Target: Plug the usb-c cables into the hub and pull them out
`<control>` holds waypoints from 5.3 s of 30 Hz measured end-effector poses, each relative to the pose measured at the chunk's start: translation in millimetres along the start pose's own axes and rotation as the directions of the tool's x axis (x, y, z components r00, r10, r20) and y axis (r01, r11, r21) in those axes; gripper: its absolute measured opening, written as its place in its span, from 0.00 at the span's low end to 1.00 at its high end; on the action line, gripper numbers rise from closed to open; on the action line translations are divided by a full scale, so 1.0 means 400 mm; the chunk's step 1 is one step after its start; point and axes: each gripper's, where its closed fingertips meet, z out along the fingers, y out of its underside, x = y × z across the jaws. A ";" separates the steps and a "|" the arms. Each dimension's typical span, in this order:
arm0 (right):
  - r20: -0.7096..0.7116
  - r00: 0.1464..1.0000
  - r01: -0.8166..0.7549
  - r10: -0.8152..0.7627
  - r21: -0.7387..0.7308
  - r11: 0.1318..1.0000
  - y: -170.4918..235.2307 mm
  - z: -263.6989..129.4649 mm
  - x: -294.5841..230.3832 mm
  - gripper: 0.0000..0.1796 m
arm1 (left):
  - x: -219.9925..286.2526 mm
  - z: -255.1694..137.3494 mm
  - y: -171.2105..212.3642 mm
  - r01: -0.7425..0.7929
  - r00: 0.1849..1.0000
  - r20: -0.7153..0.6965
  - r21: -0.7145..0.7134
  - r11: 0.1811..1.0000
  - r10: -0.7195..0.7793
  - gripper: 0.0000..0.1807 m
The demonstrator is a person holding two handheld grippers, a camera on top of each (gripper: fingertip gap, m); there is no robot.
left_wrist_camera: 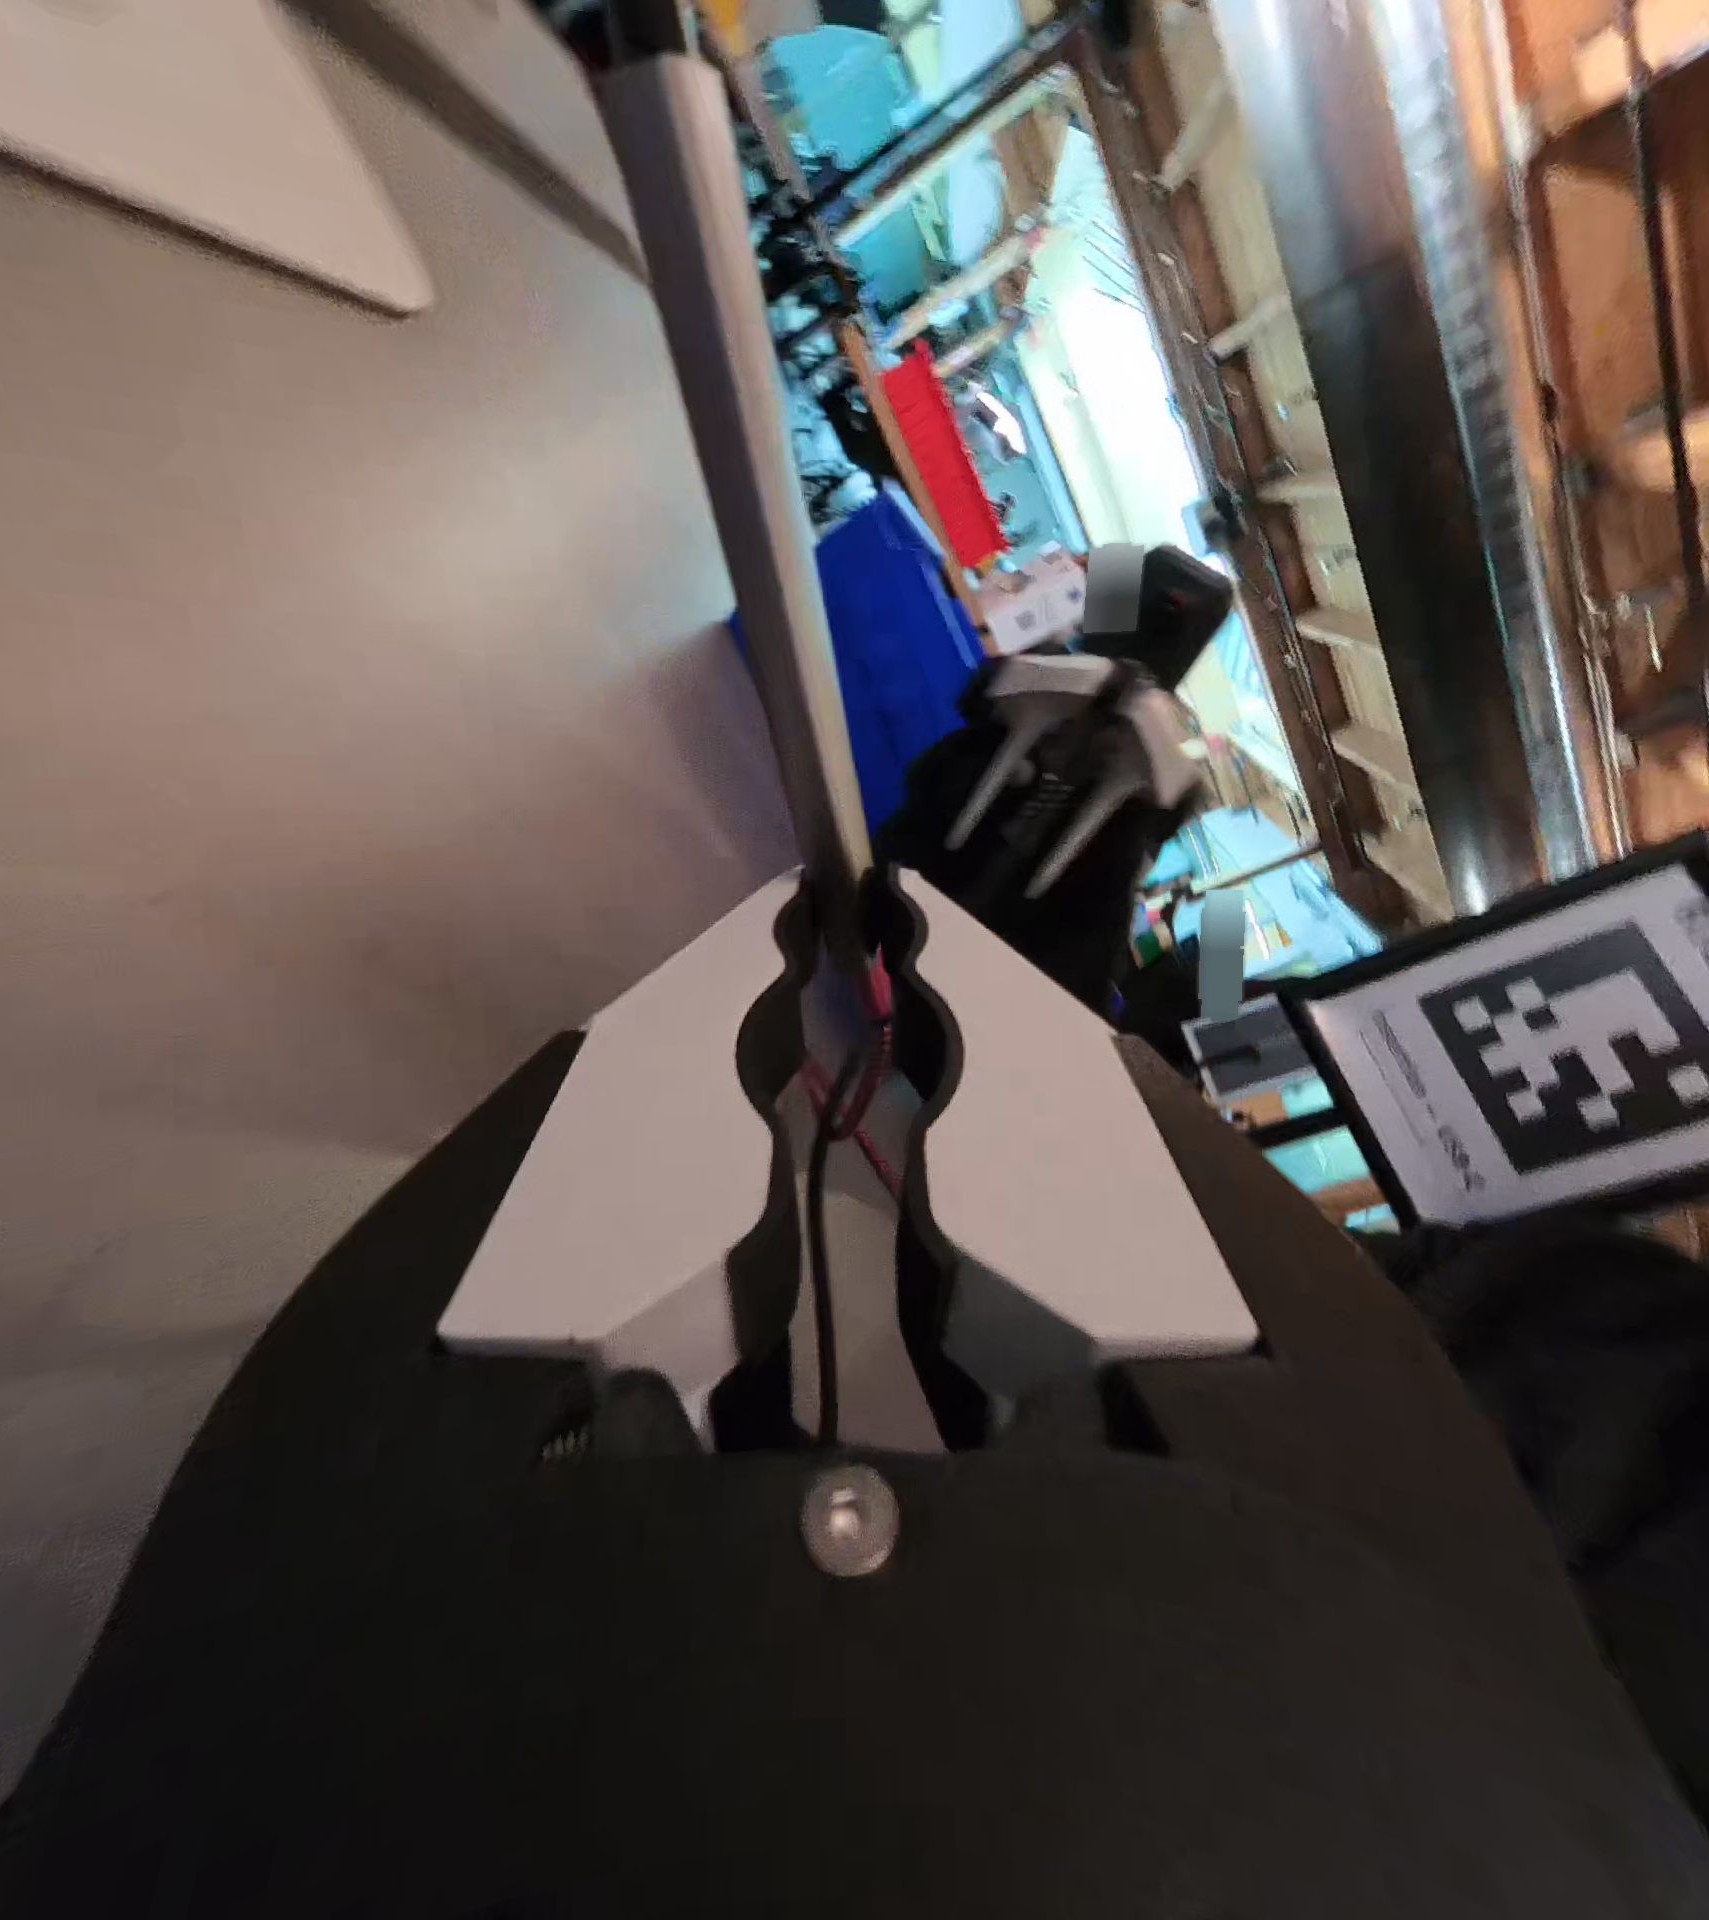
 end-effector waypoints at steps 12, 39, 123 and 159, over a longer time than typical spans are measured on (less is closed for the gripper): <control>0.065 0.995 0.077 -0.072 -0.077 0.994 0.027 0.028 -0.058 0.03 | 0.149 0.010 0.039 -0.439 0.898 -0.119 -0.161 0.884 0.424 0.04; 0.094 0.993 0.086 -0.072 -0.152 0.985 0.061 0.042 -0.077 0.03 | 0.142 0.019 0.062 -0.598 0.782 -0.046 -0.333 0.729 0.621 0.04; 0.053 0.987 0.162 -0.154 -0.302 0.939 0.122 0.056 -0.064 0.06 | 0.084 0.000 0.092 -0.535 0.768 0.056 -0.491 0.687 0.638 0.04; -0.074 0.990 0.098 -0.122 -0.267 0.959 0.093 0.022 0.010 0.09 | -0.111 -0.217 0.128 0.142 0.886 0.462 -0.347 0.927 0.037 0.37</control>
